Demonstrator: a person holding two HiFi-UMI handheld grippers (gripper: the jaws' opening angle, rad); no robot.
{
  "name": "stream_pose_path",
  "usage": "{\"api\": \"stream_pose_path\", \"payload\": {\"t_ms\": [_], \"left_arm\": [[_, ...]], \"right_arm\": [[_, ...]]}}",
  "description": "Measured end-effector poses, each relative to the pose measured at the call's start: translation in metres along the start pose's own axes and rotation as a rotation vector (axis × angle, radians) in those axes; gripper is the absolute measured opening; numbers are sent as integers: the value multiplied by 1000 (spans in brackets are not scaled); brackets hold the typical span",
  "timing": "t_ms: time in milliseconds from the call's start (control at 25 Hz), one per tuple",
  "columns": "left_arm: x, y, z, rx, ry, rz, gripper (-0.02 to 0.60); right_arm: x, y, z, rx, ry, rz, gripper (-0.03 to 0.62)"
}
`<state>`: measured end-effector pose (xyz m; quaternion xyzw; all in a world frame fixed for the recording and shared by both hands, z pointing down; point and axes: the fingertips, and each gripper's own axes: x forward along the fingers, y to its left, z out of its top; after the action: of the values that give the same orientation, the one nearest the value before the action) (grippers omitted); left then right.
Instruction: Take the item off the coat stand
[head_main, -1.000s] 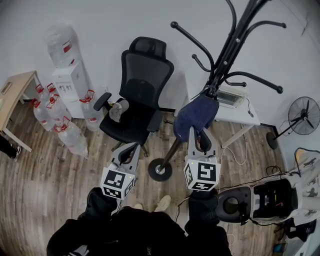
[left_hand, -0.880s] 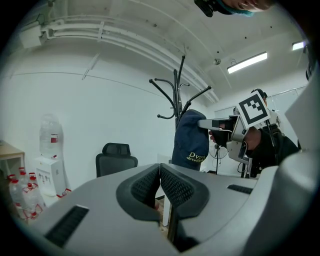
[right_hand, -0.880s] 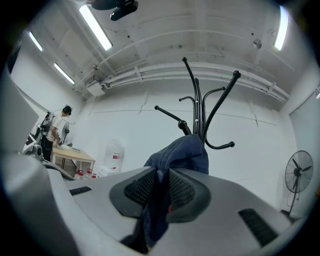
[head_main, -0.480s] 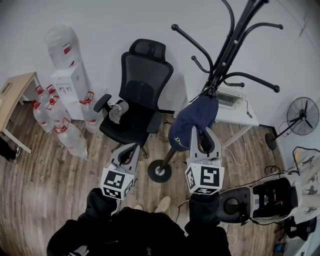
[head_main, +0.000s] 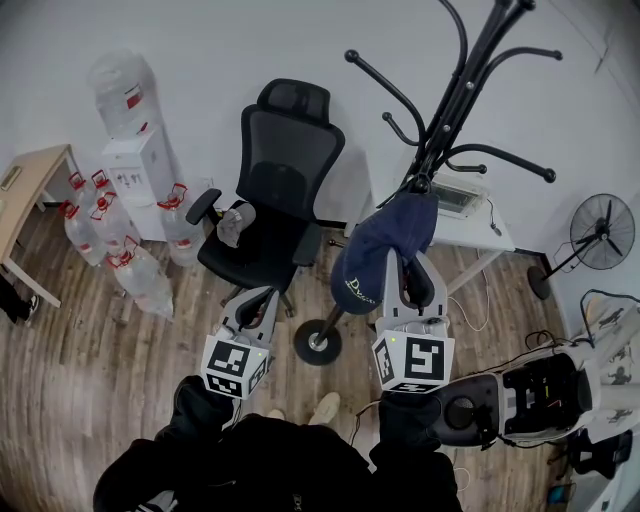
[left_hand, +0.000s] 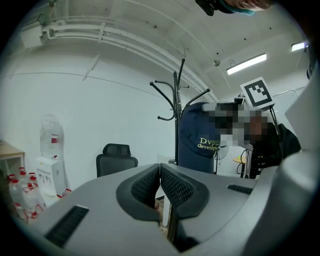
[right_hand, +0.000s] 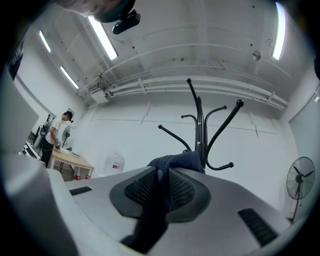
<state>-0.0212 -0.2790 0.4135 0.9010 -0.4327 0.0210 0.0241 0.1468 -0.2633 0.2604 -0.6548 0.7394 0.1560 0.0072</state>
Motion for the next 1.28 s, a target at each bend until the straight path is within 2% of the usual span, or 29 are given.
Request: {"api": "stream_pose_path", "payload": {"t_ms": [600, 1280], "left_arm": [[-6, -1, 7, -6, -8, -3, 25], [-12, -27, 4, 13, -5, -53, 25]], "right_arm": [[-17, 10, 35, -28, -66, 23, 75], [-54, 9, 38, -18, -72, -3, 75]]}}
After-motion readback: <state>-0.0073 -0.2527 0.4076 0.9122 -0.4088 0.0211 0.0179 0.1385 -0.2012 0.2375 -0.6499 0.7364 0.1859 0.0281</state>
